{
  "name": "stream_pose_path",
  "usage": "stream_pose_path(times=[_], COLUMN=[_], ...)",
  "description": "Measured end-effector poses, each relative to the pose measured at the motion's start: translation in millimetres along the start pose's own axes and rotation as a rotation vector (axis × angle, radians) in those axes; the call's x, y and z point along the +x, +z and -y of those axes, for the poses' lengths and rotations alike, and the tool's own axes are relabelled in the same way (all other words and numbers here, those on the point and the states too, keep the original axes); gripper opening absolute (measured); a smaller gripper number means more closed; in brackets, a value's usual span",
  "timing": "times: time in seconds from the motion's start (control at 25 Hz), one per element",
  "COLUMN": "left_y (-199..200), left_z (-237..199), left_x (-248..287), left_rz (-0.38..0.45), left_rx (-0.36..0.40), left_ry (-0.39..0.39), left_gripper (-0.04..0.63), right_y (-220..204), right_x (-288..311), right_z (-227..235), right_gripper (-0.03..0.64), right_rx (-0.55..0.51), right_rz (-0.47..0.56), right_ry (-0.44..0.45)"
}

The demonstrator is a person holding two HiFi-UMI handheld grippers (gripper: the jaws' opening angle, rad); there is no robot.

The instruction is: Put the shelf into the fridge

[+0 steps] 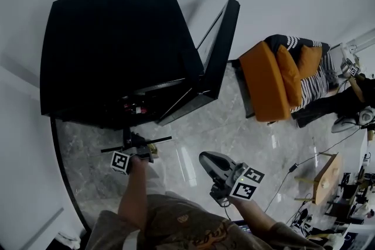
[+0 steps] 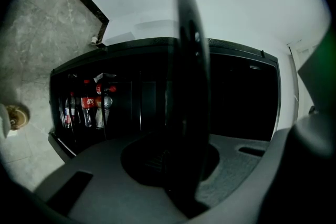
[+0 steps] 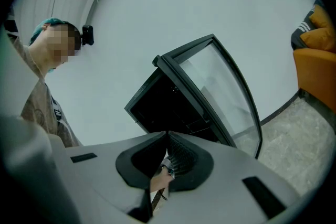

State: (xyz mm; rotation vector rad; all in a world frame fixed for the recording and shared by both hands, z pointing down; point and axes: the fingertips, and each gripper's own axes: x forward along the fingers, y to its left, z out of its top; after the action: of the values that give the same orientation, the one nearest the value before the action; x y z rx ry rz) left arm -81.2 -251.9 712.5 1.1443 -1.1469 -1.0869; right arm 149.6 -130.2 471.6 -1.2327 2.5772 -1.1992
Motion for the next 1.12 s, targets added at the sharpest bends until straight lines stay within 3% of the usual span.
stream_pose_path(times=[0.48,1.12], left_y=[5,15], left_z=[-3,-7], left_x=[28,71], left_rz=[0.047,0.041], left_rx=[-0.011,0.013], left_ry=[-0.027,-0.058], left_gripper=[0.015,0.015], right_y=[1,-2], right_x=[10,17], right_z=[5,4], right_gripper=[0.025,0.025], right_rx=[0.021,0.033], right_rz=[-0.015,-0.037], right_ry=[0.012,0.020])
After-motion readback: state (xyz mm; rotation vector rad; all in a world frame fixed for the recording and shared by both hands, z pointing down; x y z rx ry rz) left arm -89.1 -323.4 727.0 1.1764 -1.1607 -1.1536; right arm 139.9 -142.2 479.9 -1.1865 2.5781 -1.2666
